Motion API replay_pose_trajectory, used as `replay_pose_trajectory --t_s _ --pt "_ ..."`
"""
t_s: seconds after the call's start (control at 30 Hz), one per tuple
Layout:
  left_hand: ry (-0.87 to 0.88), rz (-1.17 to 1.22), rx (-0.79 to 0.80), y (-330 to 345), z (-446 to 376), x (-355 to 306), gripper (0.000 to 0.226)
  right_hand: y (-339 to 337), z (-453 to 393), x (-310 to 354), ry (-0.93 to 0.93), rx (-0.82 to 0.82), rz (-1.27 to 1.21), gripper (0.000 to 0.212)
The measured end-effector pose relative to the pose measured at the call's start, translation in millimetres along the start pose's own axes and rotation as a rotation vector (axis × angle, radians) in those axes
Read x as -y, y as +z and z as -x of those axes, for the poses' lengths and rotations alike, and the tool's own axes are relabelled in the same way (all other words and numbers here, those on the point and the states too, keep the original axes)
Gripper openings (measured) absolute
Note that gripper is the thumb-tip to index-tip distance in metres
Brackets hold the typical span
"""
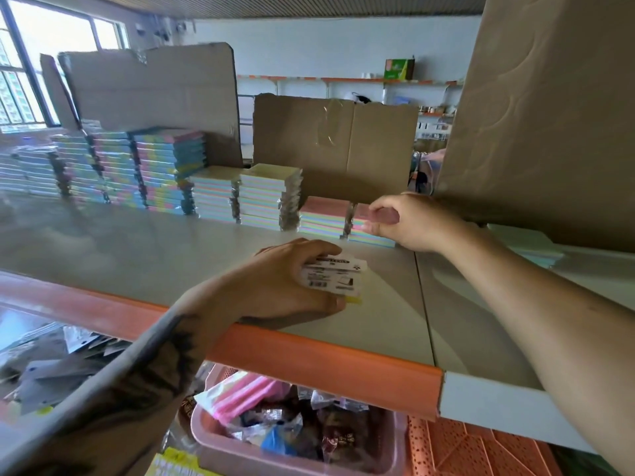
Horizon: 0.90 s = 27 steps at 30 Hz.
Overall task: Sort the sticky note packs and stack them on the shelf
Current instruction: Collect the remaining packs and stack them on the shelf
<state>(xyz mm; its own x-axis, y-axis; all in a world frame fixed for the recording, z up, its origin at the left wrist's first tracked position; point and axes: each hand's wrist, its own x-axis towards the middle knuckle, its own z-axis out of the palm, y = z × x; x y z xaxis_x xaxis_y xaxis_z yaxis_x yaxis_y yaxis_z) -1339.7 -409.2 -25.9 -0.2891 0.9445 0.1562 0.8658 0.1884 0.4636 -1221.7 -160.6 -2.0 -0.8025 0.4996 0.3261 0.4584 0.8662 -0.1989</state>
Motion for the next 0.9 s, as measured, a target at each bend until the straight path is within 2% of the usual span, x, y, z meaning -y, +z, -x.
replay_pose_trajectory --t_s 0.2,0.27,0.33,0.4,0.53,0.67,0.77,0.87,0.9 --pt "0.023 0.044 -0.072 1 -1 2 0.074 -7 6 11 0.01 0.009 -0.001 0.065" --pt "0.015 0.067 -0.109 0 -2 5 0.072 -19 14 26 -0.051 -0.044 -0.067 0.056" --pt "0.007 0.069 -0.147 -1 -3 6 0.067 -30 27 44 -0.134 -0.072 -0.214 0.032" --pt "0.009 0.079 -0.191 -2 -4 6 0.06 -37 37 59 -0.217 0.01 -0.413 0.009" --pt "-0.014 0.261 -0.266 -4 -6 5 0.056 -39 49 74 -0.247 0.246 -0.72 0.013" --pt "-0.031 0.337 -0.352 -5 -5 4 0.063 -39 53 73 -0.261 0.328 -0.782 0.031" --pt "-0.074 0.396 -0.377 -5 -6 5 0.065 -41 54 74 -0.246 0.333 -0.791 0.028" --pt "-0.053 0.476 -0.341 -5 -7 5 0.09 -36 55 79 -0.239 0.28 -0.724 0.022" --pt "-0.038 0.481 -0.337 -6 -6 3 0.089 -34 55 81 -0.24 0.25 -0.714 0.019"
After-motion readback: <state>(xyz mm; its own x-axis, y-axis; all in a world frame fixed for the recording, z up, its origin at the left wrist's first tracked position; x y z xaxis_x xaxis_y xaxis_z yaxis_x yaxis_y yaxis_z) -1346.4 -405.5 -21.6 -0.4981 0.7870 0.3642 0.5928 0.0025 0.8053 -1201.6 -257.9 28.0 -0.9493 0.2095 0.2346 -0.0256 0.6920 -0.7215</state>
